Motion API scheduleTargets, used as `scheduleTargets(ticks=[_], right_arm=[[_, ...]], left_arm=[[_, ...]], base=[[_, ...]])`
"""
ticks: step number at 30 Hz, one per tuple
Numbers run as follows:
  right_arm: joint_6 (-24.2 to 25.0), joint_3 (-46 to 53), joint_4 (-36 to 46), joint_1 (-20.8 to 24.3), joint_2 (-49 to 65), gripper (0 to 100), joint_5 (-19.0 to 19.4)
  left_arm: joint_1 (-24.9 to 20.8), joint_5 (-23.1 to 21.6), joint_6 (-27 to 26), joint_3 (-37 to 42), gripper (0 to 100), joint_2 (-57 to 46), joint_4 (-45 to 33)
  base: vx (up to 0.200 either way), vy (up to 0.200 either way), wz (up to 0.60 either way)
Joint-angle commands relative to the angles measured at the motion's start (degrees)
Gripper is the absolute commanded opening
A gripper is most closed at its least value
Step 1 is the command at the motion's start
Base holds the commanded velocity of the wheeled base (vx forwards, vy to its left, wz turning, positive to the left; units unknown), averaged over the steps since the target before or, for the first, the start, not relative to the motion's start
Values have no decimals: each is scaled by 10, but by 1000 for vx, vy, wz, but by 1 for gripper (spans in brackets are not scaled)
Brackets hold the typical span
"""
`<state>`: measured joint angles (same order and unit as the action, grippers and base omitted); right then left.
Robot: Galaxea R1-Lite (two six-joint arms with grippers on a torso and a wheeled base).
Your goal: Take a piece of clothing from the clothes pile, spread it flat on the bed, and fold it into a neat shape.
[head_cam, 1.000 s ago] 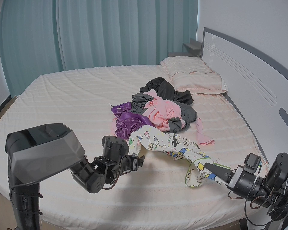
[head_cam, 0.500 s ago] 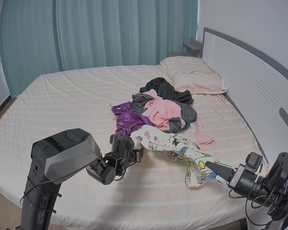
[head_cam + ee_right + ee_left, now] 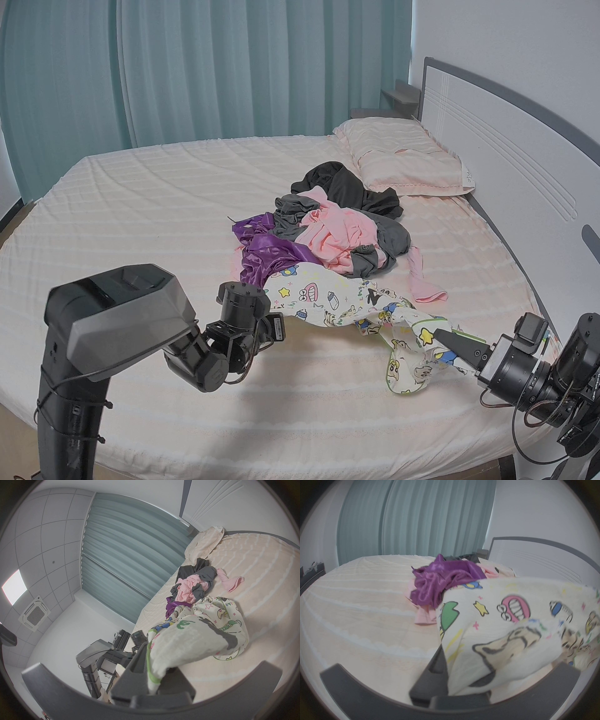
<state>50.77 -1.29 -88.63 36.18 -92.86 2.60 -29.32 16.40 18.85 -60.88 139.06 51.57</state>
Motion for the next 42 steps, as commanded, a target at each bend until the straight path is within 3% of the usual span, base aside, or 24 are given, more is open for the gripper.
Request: scheduleTargets(ticks=[1,10,14,17,21,25,28,33,42], right_arm=[[-2,-4,3,-21,-1,0,3],[-50,-28,6,-56,10,0,-2],[-100,-70,14,-59,15,0,-3],[-154,-138,64,-75,30,0,-3],[-178,-251,169,-81,77,0,-6],[-179,-341,298,-76,141,0,-5],[-179,-351,363,-70,167,0,0],[-157,-282,368,-56,147,0,3],[-53,-249,326,16,46,0,4]], left_arm=[[0,45,14,81,0,-115,4],[-12,62,96,206,0,-294,6],[-22,108,114,222,0,-381,6],[-22,138,109,216,0,-425,0],[-22,143,95,219,0,-475,-2],[-22,151,80,223,0,-532,-3],[-22,174,51,226,0,-542,-2],[-27,196,51,262,0,-527,4],[-99,197,95,335,0,-428,57]], base=[[0,0,0],[0,0,0],[0,0,0],[0,0,0],[0,0,0],[0,0,0],[0,0,0],[0,0,0],[0,0,0]])
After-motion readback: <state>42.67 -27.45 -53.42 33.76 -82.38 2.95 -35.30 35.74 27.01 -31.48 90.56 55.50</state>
